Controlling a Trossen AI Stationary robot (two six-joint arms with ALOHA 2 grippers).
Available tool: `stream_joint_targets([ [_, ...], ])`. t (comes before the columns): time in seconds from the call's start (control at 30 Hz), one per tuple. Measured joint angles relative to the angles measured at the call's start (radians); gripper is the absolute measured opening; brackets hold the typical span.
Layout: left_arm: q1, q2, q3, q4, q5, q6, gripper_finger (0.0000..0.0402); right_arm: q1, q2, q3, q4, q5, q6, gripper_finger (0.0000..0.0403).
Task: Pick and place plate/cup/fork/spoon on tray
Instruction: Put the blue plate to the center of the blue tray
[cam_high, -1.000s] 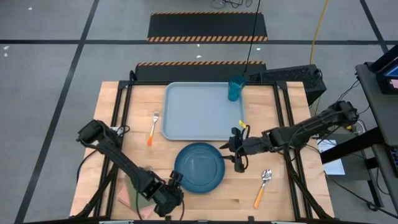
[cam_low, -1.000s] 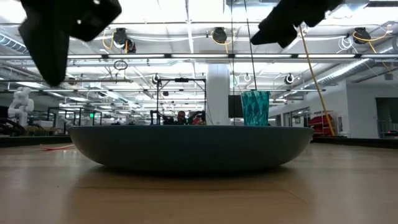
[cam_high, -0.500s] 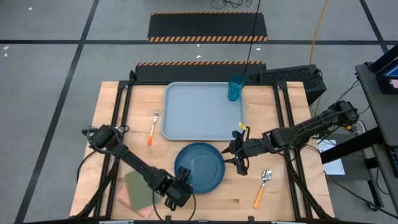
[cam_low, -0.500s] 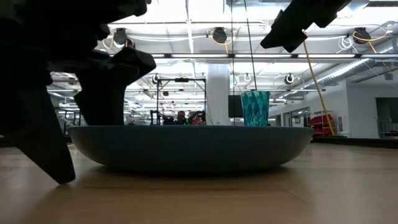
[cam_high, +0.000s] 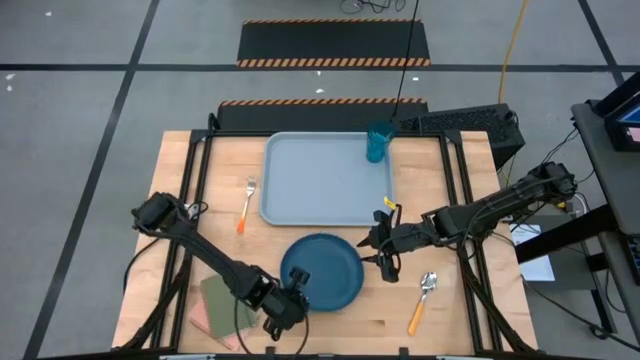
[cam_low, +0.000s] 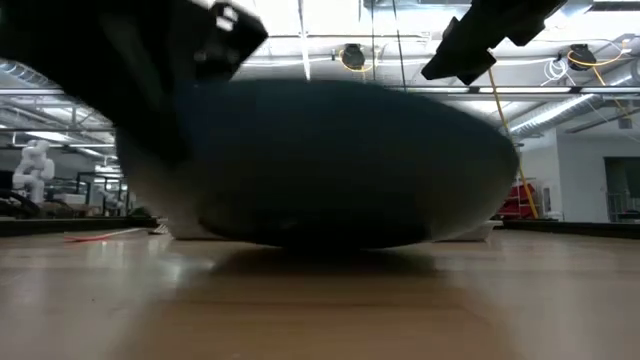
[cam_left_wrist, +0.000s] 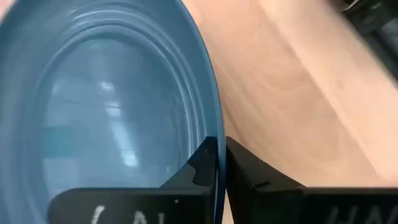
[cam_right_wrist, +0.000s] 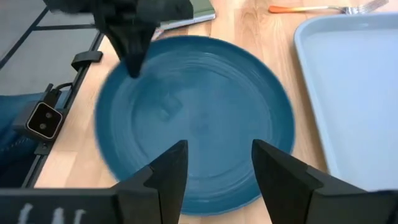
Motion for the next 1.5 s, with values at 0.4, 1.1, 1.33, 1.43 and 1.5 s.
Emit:
stream_joint_targets([
  [0.4, 0.028, -0.226, -0.001, -0.064, -0.127, 0.095, 0.0017, 0.000, -0.062, 0.000, -0.032, 0.034, -0.065, 0.0171],
  [1.1, 0.279, -0.258, 0.000, -0.134, -0.128, 0.208, 0.0010, 0.093, -0.177, 0.000, -0.145, 0.166, 0.083, 0.0171],
  [1.33, 0.382, -0.257, 0.000, -0.102, -0.083, 0.251, 0.0009, 0.151, -0.206, 0.000, -0.162, 0.241, 0.093, 0.0171],
  [1.43, 0.427, -0.237, 0.001, -0.062, -0.075, 0.285, 0.0011, 0.161, -0.206, 0.000, -0.179, 0.241, 0.094, 0.0171],
  [1.5, 0.461, -0.218, 0.000, -0.044, -0.074, 0.294, 0.0010, 0.165, -0.206, 0.000, -0.187, 0.241, 0.102, 0.0171],
])
